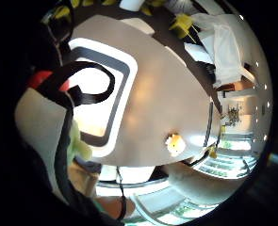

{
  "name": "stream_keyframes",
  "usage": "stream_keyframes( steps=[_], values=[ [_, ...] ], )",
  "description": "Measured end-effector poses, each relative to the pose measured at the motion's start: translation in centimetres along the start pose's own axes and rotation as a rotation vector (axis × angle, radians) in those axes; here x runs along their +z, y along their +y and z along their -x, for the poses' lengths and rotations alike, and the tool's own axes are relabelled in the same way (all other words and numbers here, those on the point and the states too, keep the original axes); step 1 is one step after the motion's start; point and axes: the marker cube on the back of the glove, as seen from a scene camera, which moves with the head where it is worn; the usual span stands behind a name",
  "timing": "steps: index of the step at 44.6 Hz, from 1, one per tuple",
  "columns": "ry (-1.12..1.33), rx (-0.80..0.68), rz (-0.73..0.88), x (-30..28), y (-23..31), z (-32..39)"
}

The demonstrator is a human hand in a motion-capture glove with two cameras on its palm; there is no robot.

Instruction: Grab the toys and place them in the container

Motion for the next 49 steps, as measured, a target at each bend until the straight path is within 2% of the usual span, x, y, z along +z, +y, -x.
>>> stream_keyframes(
  steps=[11, 19, 26, 42, 49],
  values=[
    [0.023, -0.023, 0.095, 1.7, -0.3, 1.5],
    [-0.003, -0.045, 0.01, 1.0, -0.5, 1.3],
    [0.014, -0.054, 0.04, 1.1, 0.3, 1.6],
    [0.148, 0.031, 0.152, 1.7, 7.0, -1.5],
    [0.169, 0.095, 0.154, 2.0, 12.1, -4.9]
  ],
)
